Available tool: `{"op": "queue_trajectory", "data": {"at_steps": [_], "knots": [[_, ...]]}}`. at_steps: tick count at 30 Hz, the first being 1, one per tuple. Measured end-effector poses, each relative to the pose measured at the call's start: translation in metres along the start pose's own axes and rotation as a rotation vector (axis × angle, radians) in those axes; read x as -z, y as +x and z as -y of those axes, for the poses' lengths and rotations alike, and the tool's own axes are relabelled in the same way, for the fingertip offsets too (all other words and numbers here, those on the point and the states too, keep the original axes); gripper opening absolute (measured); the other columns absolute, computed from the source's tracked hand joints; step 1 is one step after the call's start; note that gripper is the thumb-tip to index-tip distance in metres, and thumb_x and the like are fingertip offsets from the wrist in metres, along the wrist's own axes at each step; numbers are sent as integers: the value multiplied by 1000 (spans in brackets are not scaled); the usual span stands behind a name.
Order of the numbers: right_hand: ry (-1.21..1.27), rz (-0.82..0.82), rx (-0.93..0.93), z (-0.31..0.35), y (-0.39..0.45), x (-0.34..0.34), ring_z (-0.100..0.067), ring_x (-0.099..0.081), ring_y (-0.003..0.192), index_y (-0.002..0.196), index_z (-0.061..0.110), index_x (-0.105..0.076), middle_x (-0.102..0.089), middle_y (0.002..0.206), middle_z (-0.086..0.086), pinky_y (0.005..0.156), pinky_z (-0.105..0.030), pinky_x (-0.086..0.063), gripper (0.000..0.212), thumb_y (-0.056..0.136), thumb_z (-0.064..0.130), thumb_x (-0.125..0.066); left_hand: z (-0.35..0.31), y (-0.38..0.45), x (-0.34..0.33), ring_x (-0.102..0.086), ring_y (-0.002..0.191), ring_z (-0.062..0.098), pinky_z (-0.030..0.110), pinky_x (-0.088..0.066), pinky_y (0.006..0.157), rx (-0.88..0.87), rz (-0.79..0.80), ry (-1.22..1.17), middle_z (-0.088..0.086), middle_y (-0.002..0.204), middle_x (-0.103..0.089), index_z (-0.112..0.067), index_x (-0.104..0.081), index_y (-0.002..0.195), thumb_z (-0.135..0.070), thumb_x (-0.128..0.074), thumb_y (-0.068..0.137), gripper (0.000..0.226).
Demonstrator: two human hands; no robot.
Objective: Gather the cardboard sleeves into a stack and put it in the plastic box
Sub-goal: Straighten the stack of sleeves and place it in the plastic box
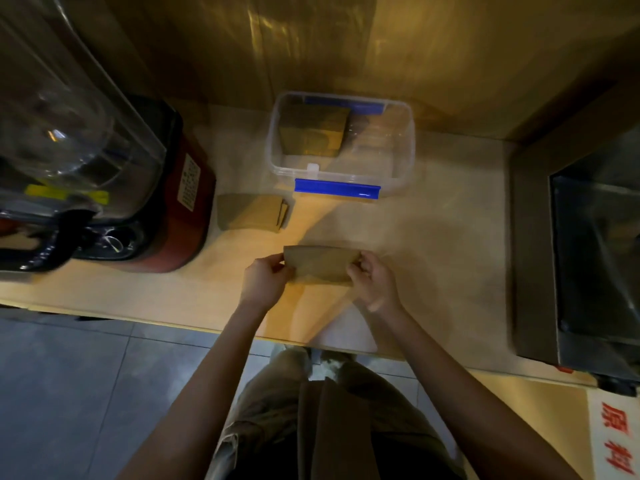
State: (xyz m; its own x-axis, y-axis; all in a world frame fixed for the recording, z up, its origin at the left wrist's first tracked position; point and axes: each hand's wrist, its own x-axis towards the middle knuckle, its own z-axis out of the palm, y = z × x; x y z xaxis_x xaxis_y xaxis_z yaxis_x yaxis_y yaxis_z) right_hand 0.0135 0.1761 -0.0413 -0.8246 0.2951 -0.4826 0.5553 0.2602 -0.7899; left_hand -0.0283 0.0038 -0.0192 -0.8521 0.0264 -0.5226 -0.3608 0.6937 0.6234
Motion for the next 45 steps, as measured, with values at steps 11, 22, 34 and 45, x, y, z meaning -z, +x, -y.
{"op": "queue_trajectory", "data": {"at_steps": [11, 22, 34, 45], "knots": [[42, -59, 25, 80, 50, -67, -27, -55, 73, 78, 0, -66, -62, 73, -16, 67, -32, -41, 14, 80, 10, -56, -6, 58, 65, -56, 102, 44, 41, -43, 82, 53, -276, 52, 31, 106, -63, 0, -62, 105, -16, -44, 90, 28], [-112, -66, 95, 79, 86, -107, -33, -60, 94, 98, 3, -61, -65, 97, -23, 83, -40, -50, 19, 87, 13, -49, 22, 96, 54, -28, 134, 43, 41, -27, 108, 133, -102, 53, 25, 149, -25, -5, -25, 141, -23, -39, 93, 54], [317, 43, -260, 89, 89, -107, -22, -53, 87, 105, -10, -59, -61, 99, -25, 61, -14, -44, 26, 81, -5, -52, 24, 96, 49, -39, 129, 39, 42, -35, 106, 213, -196, -212, 21, 140, -42, -8, -26, 140, -17, -57, 82, 66], [286, 110, -229, 52, 47, -47, -19, -53, 99, 113, 1, -55, -57, 103, -9, 79, -28, -42, 28, 86, 7, -56, 14, 68, 25, -44, 119, 31, 48, -45, 99, 130, 37, -350, 15, 132, -41, -13, -40, 131, -8, -70, 69, 69]]}}
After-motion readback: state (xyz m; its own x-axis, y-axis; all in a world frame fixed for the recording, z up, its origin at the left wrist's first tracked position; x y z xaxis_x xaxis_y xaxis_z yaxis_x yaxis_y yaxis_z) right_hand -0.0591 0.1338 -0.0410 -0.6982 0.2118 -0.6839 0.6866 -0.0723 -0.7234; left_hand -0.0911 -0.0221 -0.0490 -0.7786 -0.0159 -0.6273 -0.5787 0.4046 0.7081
